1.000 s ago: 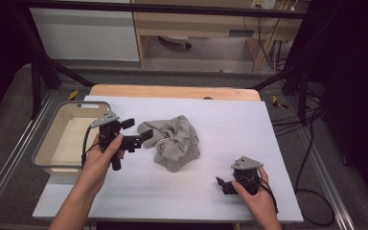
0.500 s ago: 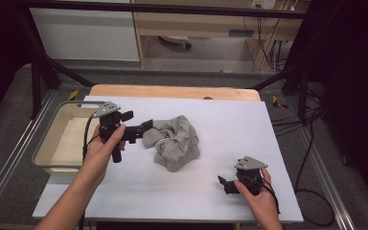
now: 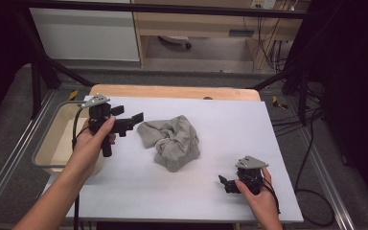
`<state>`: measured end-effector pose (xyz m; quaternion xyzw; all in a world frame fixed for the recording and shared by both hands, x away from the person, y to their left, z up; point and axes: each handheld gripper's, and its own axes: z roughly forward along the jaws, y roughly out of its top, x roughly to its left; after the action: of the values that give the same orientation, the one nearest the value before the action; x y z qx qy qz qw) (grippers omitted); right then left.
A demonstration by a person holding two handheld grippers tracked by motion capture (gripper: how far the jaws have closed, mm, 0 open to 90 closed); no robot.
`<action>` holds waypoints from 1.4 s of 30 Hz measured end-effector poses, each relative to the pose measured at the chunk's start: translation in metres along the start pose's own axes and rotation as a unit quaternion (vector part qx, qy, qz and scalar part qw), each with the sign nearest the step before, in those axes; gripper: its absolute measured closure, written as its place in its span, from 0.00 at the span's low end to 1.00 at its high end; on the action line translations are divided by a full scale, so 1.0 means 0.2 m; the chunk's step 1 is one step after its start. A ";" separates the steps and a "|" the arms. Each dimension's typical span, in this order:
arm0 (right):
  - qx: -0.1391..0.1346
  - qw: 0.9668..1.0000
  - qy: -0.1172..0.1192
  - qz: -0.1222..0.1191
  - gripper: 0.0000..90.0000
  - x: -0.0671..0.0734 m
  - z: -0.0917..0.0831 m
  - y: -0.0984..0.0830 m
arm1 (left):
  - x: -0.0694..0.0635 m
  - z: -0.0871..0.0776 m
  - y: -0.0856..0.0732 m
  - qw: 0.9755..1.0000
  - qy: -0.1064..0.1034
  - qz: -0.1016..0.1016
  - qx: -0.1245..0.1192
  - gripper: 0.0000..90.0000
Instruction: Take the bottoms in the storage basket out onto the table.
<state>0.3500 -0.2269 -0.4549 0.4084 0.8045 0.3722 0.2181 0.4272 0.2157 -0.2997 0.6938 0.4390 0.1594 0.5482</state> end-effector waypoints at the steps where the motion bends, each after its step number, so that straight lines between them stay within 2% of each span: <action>1: 0.000 1.000 0.000 0.000 0.03 0.00 0.00 0.00 | 0.00 0.00 0.00 1.000 0.000 0.000 0.000 0.09; 9: 0.006 1.000 0.000 -0.004 0.03 0.00 0.01 0.00 | 0.02 -0.04 0.01 1.000 -0.007 -0.001 -0.006 0.09; 14: -0.008 1.000 -0.010 0.008 0.03 -0.02 -0.01 0.00 | 0.04 -0.08 0.01 1.000 -0.001 0.005 -0.014 0.09; 19: -0.018 1.000 -0.009 0.006 0.03 -0.03 -0.03 0.01 | 0.05 -0.13 0.01 1.000 0.002 0.005 -0.024 0.08; 20: -0.029 0.999 -0.014 0.011 0.02 -0.03 -0.04 0.01 | 0.05 -0.14 0.00 1.000 0.000 0.004 -0.026 0.08; 25: -0.032 0.999 -0.018 0.015 0.02 -0.04 -0.05 0.01 | 0.05 -0.17 0.00 1.000 0.004 0.014 -0.024 0.08; 30: -0.041 0.999 -0.016 0.018 0.02 -0.03 -0.07 0.02 | 0.08 -0.23 0.01 1.000 0.009 0.017 -0.017 0.07; 32: -0.034 0.999 -0.017 0.015 0.02 -0.04 -0.06 0.01 | 0.09 -0.28 0.01 0.999 0.018 0.026 -0.006 0.06; 34: -0.030 0.999 -0.016 0.017 0.02 -0.04 -0.05 0.01 | 0.10 -0.29 0.01 0.999 0.018 0.026 -0.005 0.06; 38: -0.023 1.000 -0.016 0.010 0.02 -0.03 -0.04 0.01 | 0.13 -0.35 0.01 0.999 0.019 0.020 -0.019 0.06; 42: -0.016 1.000 -0.012 0.004 0.03 -0.02 -0.03 0.01 | 0.19 -0.41 -0.01 0.999 0.031 0.011 -0.030 0.06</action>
<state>0.3488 -0.2323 -0.4490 0.4126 0.7940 0.3809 0.2330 0.3901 0.2960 -0.2827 0.6761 0.4434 0.1998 0.5535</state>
